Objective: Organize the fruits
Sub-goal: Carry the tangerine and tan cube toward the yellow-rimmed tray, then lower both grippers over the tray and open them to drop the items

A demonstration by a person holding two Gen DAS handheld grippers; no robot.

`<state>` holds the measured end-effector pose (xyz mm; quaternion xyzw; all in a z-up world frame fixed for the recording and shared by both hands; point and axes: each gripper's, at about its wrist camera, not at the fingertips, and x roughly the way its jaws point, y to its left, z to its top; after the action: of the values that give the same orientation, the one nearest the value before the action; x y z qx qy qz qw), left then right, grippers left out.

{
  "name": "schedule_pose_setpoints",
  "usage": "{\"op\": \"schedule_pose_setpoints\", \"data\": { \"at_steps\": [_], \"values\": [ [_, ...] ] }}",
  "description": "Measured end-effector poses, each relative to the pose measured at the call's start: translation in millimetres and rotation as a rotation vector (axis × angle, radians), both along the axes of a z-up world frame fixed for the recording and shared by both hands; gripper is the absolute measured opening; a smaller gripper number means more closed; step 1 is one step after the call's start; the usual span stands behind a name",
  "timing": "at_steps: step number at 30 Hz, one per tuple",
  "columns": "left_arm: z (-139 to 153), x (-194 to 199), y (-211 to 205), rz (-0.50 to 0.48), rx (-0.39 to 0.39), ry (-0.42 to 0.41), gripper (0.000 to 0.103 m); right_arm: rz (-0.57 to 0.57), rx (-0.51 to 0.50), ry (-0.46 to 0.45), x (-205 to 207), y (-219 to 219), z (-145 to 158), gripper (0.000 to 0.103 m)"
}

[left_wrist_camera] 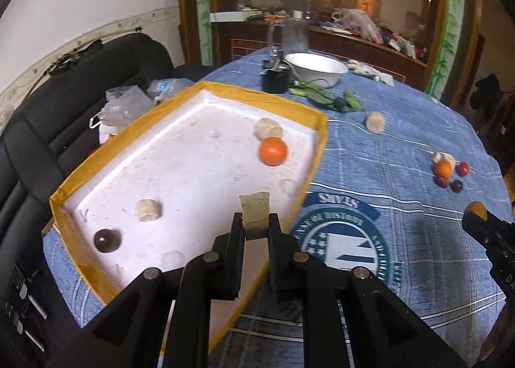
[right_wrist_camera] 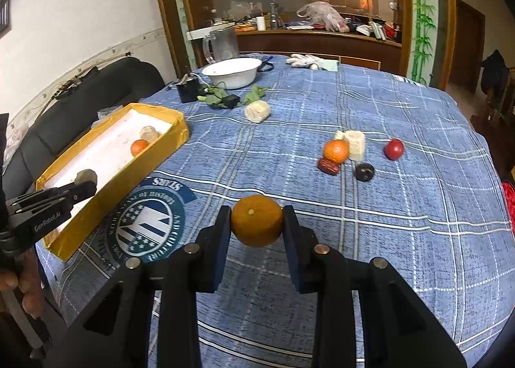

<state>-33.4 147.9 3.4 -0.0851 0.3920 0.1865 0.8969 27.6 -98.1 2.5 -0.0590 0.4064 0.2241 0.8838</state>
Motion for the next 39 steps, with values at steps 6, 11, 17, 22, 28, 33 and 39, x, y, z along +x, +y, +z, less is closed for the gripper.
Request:
{"op": "schedule_pose_setpoints", "data": {
  "at_steps": [6,11,17,22,28,33,39],
  "values": [
    [1,-3,21,0.046,0.001,0.0,0.012,0.044,0.003,-0.004,-2,22,2,0.033],
    [3,-4,47,0.105,0.0,0.003,0.011,0.079,0.003,-0.011,-3,40,5,0.033],
    [5,-6,78,0.171,0.007,0.002,0.011,0.122,0.005,-0.022,-1,67,11,0.034],
    [2,-2,100,0.212,0.018,0.013,0.012,0.184,0.007,-0.021,1,103,11,0.034],
    [-4,5,118,0.241,0.016,0.039,0.012,0.257,0.014,-0.02,3,147,9,0.034],
    [-8,10,129,0.258,-0.007,0.063,0.012,0.289,0.02,-0.012,9,176,4,0.034],
    [-15,12,141,0.286,-0.028,0.093,0.012,0.325,0.009,0.007,19,208,-7,0.034]
  ]
}}
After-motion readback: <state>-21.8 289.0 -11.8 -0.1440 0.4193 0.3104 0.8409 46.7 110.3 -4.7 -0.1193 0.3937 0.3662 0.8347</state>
